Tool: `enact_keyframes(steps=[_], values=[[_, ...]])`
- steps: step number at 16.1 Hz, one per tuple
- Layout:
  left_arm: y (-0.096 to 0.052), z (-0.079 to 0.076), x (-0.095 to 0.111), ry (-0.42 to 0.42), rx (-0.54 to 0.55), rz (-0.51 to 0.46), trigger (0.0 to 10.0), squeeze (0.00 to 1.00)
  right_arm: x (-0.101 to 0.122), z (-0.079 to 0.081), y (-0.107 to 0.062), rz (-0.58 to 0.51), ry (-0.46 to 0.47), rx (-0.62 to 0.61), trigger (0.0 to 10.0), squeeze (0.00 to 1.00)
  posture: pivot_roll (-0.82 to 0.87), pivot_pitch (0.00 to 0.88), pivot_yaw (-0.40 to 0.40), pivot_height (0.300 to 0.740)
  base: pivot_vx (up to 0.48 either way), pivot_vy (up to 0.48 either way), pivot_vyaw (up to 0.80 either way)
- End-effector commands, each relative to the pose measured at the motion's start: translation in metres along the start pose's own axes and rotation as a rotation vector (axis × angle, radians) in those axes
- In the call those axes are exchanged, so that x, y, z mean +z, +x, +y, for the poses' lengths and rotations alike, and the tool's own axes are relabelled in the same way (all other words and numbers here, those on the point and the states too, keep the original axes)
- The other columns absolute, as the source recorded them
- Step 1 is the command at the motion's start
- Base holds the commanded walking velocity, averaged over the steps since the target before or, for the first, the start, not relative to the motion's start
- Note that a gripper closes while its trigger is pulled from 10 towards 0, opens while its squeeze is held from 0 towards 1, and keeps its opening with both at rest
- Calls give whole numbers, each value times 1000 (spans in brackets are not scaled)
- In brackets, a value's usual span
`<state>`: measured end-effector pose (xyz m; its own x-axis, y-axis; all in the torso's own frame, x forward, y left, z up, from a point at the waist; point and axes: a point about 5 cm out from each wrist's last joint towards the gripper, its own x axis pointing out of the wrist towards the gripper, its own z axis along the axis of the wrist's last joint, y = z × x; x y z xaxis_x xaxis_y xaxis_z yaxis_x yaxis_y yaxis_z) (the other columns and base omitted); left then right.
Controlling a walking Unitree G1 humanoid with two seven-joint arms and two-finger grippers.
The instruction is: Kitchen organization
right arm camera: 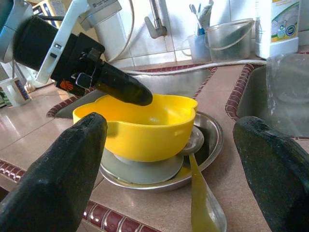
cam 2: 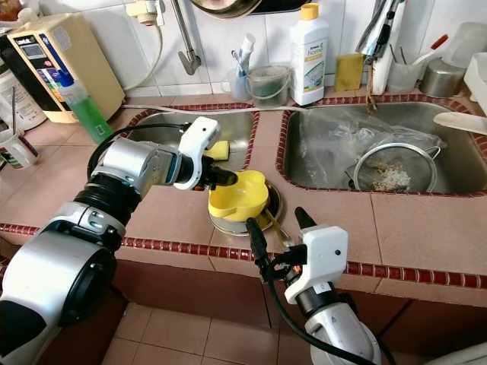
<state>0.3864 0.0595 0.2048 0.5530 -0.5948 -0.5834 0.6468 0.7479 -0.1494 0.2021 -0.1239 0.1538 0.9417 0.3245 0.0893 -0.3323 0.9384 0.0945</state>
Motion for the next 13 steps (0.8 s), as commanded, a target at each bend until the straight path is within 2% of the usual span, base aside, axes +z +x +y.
enact_keyframes(steps=[1,9,13], values=[[-7,7,4,10,25,-3,0,0,1,4,2,-11,8,4,10000,0,-210,34,208,740,0,0,0],[-6,13,-6,78,45,47,0,0,1,4,3,-12,7,4,10000,0,-205,37,208,740,0,0,0],[-6,12,-4,91,38,44,0,0,1,5,3,-12,9,2,10000,0,-205,38,209,740,0,0,0]])
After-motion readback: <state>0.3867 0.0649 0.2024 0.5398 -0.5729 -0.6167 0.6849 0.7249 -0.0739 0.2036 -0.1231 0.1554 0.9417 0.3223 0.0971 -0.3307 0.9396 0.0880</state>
